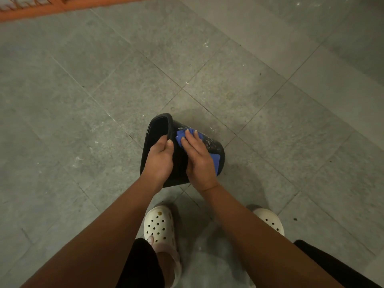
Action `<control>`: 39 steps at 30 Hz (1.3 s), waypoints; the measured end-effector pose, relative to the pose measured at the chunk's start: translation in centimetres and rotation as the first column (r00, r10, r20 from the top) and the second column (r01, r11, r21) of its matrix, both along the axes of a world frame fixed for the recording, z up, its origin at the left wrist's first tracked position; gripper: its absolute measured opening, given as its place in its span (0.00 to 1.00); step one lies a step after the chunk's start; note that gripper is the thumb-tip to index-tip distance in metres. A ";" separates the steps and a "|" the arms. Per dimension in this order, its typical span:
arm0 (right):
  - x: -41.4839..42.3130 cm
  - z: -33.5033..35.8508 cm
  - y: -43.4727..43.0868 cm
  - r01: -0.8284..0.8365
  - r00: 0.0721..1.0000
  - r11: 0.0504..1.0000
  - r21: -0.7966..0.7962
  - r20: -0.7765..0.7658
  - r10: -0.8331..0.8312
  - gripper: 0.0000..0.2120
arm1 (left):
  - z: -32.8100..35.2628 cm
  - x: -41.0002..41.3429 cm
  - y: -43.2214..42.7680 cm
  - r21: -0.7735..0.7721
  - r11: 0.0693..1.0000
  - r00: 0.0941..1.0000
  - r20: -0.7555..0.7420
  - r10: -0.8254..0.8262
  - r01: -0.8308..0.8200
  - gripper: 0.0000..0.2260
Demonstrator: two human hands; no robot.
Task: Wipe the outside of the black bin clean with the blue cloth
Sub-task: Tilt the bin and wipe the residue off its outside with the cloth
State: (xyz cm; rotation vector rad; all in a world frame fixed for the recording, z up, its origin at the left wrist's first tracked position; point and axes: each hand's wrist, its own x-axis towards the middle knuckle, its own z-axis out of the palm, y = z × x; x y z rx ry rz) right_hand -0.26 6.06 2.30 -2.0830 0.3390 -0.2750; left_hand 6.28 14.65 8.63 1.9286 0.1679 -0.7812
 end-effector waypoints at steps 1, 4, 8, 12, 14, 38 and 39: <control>0.2 -0.2 -0.2 0.005 1.000 1.000 -0.005 -0.021 -0.005 0.24 | 0.0 0.0 -0.1 0.011 1.000 1.000 0.003 0.007 -0.007 0.13; -0.1 -0.7 -0.2 0.131 0.977 0.991 0.002 -0.170 -0.129 0.27 | -0.1 -0.2 -0.5 0.040 0.998 0.999 0.025 0.038 -0.039 0.12; -1.2 0.2 1.4 0.198 0.965 0.980 0.016 -0.180 -0.192 0.28 | 0.0 -0.2 -0.5 0.061 0.998 0.999 0.027 0.021 -0.023 0.13; -0.2 1.2 1.7 0.039 0.996 0.999 0.032 -0.086 -0.036 0.29 | 0.2 -0.1 0.2 0.014 0.999 0.999 0.016 0.030 -0.030 0.13; 0.5 0.6 0.5 0.044 0.992 0.999 0.017 -0.116 -0.042 0.29 | 0.2 -0.5 0.1 0.026 0.999 0.999 0.033 0.017 -0.018 0.13; -0.1 0.3 0.7 0.027 0.992 0.998 0.056 -0.125 -0.020 0.21 | 0.3 0.3 0.4 0.010 0.997 0.997 -0.012 0.080 -0.080 0.14; 0.0 0.1 0.0 0.043 0.993 0.999 0.018 -0.107 -0.040 0.19 | 0.2 0.2 0.4 0.005 0.996 0.996 -0.010 0.086 -0.086 0.13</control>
